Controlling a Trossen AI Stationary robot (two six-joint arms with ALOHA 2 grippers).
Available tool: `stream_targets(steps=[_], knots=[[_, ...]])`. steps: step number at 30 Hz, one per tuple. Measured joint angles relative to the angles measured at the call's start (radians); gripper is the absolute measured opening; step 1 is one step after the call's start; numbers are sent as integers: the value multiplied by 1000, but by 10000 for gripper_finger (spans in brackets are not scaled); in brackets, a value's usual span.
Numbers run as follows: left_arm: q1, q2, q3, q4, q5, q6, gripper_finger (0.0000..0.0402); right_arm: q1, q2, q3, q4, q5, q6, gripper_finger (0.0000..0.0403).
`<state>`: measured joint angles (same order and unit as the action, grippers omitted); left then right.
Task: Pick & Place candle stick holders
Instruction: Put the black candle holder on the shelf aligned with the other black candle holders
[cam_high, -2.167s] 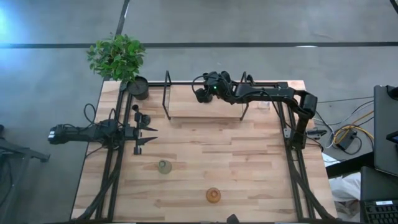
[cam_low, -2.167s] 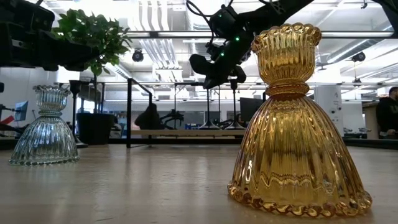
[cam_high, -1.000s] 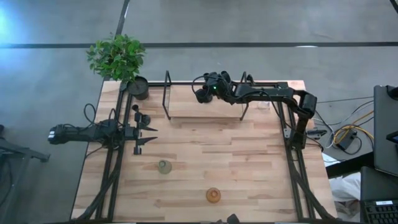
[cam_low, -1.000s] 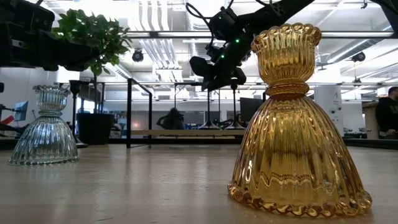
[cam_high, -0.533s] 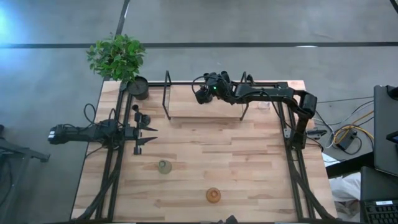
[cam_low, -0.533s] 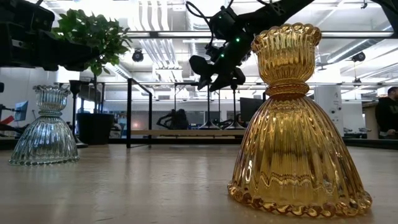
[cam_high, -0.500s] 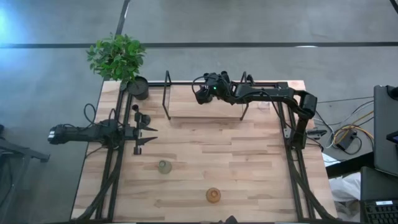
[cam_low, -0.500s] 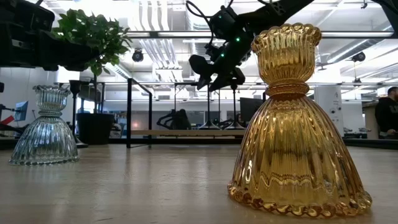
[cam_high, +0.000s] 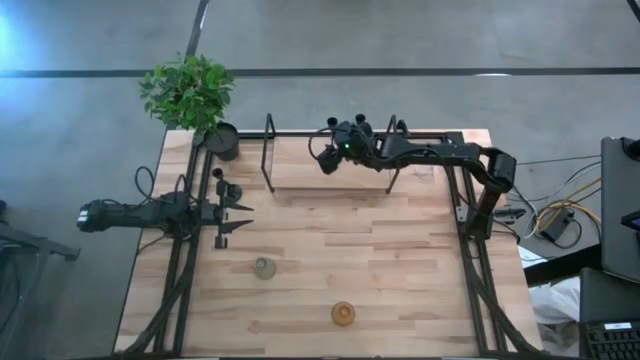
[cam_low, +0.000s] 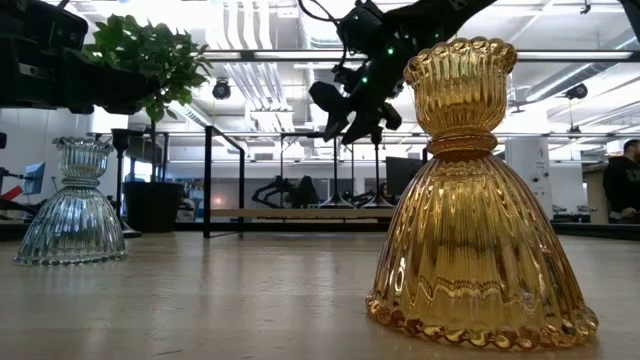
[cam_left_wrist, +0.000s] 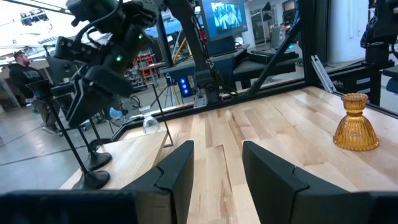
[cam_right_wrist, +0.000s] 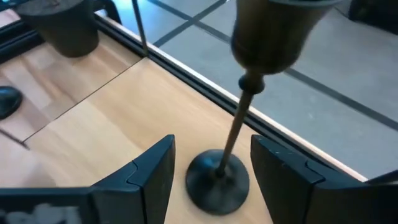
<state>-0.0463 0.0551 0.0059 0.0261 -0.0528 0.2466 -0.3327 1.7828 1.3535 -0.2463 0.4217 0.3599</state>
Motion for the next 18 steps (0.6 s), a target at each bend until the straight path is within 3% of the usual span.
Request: stream_targets(steps=[10, 14, 18], knots=[[1, 0, 0, 0, 0, 0, 143, 122, -211, -16, -329, 76, 53, 183], [1, 0, 0, 0, 0, 0, 143, 242, -361, -54, -427, 89, 143, 176], [1, 0, 0, 0, 0, 0, 143, 413, -518, -92, -469, 218, 254, 167]])
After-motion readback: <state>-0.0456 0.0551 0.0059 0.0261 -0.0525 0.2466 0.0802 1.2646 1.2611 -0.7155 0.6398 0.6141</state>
